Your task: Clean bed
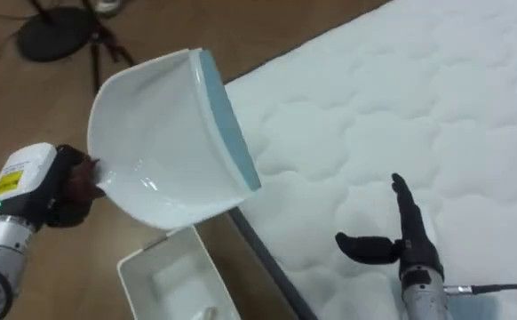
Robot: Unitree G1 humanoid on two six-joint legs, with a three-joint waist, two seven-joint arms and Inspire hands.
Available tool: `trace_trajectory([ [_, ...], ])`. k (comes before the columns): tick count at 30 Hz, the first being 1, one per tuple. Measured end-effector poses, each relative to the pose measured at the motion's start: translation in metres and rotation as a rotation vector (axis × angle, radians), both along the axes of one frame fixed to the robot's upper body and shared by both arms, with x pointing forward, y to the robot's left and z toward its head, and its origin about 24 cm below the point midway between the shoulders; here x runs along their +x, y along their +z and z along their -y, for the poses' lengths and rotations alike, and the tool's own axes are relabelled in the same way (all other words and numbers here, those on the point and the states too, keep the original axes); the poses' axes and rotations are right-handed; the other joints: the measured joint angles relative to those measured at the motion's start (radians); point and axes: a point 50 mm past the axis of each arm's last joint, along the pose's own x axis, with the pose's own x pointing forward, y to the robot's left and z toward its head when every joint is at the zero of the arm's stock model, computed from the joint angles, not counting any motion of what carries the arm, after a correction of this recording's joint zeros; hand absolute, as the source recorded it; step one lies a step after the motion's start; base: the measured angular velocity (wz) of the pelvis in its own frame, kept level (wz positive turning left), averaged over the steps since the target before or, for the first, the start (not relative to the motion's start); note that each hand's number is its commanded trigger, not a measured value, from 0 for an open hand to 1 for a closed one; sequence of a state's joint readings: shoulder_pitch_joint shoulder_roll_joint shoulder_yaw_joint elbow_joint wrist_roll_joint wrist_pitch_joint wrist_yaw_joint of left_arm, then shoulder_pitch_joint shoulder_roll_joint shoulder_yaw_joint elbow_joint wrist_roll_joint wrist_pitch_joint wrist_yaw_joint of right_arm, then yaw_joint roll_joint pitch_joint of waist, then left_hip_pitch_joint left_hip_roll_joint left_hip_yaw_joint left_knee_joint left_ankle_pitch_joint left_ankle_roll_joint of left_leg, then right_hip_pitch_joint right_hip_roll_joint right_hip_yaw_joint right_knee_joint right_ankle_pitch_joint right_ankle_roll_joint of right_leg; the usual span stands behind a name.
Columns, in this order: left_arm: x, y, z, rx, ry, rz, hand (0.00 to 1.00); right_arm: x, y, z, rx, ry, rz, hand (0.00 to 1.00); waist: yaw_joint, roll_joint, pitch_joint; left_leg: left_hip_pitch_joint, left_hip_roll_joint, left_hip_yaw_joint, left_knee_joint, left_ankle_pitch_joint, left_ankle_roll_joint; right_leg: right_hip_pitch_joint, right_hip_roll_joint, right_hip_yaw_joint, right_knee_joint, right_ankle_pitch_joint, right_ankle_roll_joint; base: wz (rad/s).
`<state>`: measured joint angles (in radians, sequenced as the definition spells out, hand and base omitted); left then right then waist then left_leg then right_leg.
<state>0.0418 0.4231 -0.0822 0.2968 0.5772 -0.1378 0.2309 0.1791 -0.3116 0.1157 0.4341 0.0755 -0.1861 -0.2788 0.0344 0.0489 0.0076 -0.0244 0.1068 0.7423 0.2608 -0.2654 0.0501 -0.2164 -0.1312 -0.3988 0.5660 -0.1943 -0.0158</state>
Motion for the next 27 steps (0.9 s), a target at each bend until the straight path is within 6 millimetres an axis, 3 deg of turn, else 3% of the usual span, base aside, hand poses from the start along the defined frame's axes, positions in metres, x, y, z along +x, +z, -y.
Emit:
trace_trajectory([
  [1, -0.001, -0.003, 0.006, -0.056, 0.011, -0.002, 1.0, 0.001, -0.001, -0.002, -0.002, -0.001, 0.001, 0.0, 0.012, -0.007, 0.0029, 0.019, -0.001, 0.067, -0.006, 0.0, 0.0, 0.044, -0.05, -0.023, 0.054, -0.021, 0.019, -1.11],
  [2, -0.001, -0.004, 0.008, -0.096, 0.02, -0.002, 1.0, 0.002, -0.003, -0.007, 0.003, 0.015, -0.006, 0.0, 0.029, -0.024, 0.0005, 0.024, -0.001, 0.112, 0.005, 0.0, 0.0, 0.079, -0.085, -0.025, 0.053, -0.03, 0.035, -1.22],
  [3, -0.001, -0.004, 0.009, -0.113, 0.026, -0.002, 1.0, 0.003, -0.003, -0.011, 0.008, 0.027, -0.006, 0.0, 0.037, -0.034, 0.0033, 0.024, -0.002, 0.113, 0.014, 0.0, 0.0, 0.094, -0.098, -0.025, 0.033, -0.034, 0.043, -1.42],
  [4, -0.003, -0.005, 0.008, -0.143, 0.039, -0.003, 1.0, 0.007, -0.004, -0.017, 0.014, 0.055, -0.004, 0.0, 0.054, -0.046, 0.0092, 0.017, -0.006, 0.073, 0.016, 0.002, -0.001, 0.103, -0.097, -0.016, -0.033, -0.047, 0.064, -1.45],
  [5, -0.006, -0.01, 0.01, -0.183, 0.058, -0.02, 1.0, 0.011, -0.003, -0.022, 0.014, 0.084, -0.001, 0.0, 0.057, -0.044, 0.0092, 0.006, -0.01, -0.022, 0.016, 0.008, -0.011, 0.114, -0.076, -0.02, -0.091, -0.05, 0.065, -1.41],
  [7, -0.007, -0.011, 0.012, -0.21, 0.062, -0.025, 1.0, 0.013, -0.003, -0.03, 0.02, 0.12, -0.001, 0.0, 0.051, -0.05, 0.0048, -0.019, -0.007, -0.119, 0.034, 0.011, -0.016, 0.143, -0.05, -0.013, -0.176, -0.05, 0.065, -1.13],
  [8, -0.006, -0.011, 0.014, -0.219, 0.059, -0.019, 1.0, 0.014, -0.003, -0.032, 0.025, 0.131, 0.001, 0.0, 0.035, -0.052, 0.0027, -0.037, 0.0, -0.138, 0.047, 0.013, -0.018, 0.146, -0.034, -0.012, -0.218, -0.045, 0.057, -0.8],
  [11, -0.006, -0.016, 0.028, -0.259, 0.03, -0.044, 1.0, 0.01, -0.005, -0.031, 0.029, 0.129, -0.015, 0.0, -0.029, -0.055, 0.0022, -0.036, 0.019, -0.153, 0.05, 0.027, -0.042, 0.147, -0.008, -0.004, -0.245, -0.024, 0.041, -0.3],
  [18, -0.011, -0.029, 0.056, -0.342, -0.031, -0.112, 1.0, 0.006, -0.008, -0.03, 0.027, 0.165, -0.034, 0.0, -0.07, -0.05, 0.0044, -0.033, 0.07, -0.14, 0.083, 0.038, -0.062, 0.143, 0.038, 0.016, -0.276, 0.005, 0.002, -0.28],
  [22, -0.02, -0.037, 0.054, -0.419, 0.005, -0.147, 1.0, 0.005, -0.009, -0.029, 0.043, 0.153, -0.036, 0.0, -0.086, -0.05, 0.0044, -0.014, 0.077, -0.149, 0.071, 0.05, -0.081, 0.127, 0.054, 0.047, -0.275, 0.002, -0.019, -0.31],
  [23, -0.025, -0.04, 0.053, -0.433, 0.015, -0.165, 0.95, 0.003, -0.01, -0.029, 0.05, 0.161, -0.043, 0.0, -0.08, -0.049, 0.004, 0.0, 0.073, -0.167, 0.062, 0.053, -0.089, 0.126, 0.065, 0.078, -0.273, 0.0, -0.024, -0.74],
  [24, -0.03, -0.044, 0.053, -0.446, 0.021, -0.187, 0.63, 0.002, -0.011, -0.03, 0.055, 0.175, -0.052, 0.0, -0.072, -0.05, 0.0041, 0.014, 0.059, -0.233, 0.046, 0.056, -0.096, 0.121, 0.081, 0.125, -0.269, -0.002, -0.028, -0.81],
  [25, -0.034, -0.046, 0.052, -0.453, 0.028, -0.199, 0.53, 0.002, -0.011, -0.03, 0.058, 0.183, -0.055, 0.0, -0.063, -0.05, 0.0034, 0.017, 0.052, -0.287, 0.041, 0.057, -0.097, 0.117, 0.088, 0.147, -0.267, 0.0, -0.032, -1.06],
  [26, -0.04, -0.05, 0.051, -0.462, 0.039, -0.221, 0.13, 0.002, -0.01, -0.032, 0.06, 0.2, -0.055, 0.0, -0.048, -0.047, 0.002, 0.019, 0.041, -0.399, 0.044, 0.057, -0.097, 0.11, 0.104, 0.191, -0.263, 0.004, -0.039, -1.13],
  [27, -0.047, -0.054, 0.05, -0.473, 0.045, -0.249, 0.0, 0.002, -0.011, -0.032, 0.07, 0.21, -0.061, 0.0, -0.039, -0.045, -0.0001, 0.022, 0.03, -0.508, 0.046, 0.058, -0.098, 0.112, 0.119, 0.233, -0.259, 0.007, -0.044, -1.1],
])
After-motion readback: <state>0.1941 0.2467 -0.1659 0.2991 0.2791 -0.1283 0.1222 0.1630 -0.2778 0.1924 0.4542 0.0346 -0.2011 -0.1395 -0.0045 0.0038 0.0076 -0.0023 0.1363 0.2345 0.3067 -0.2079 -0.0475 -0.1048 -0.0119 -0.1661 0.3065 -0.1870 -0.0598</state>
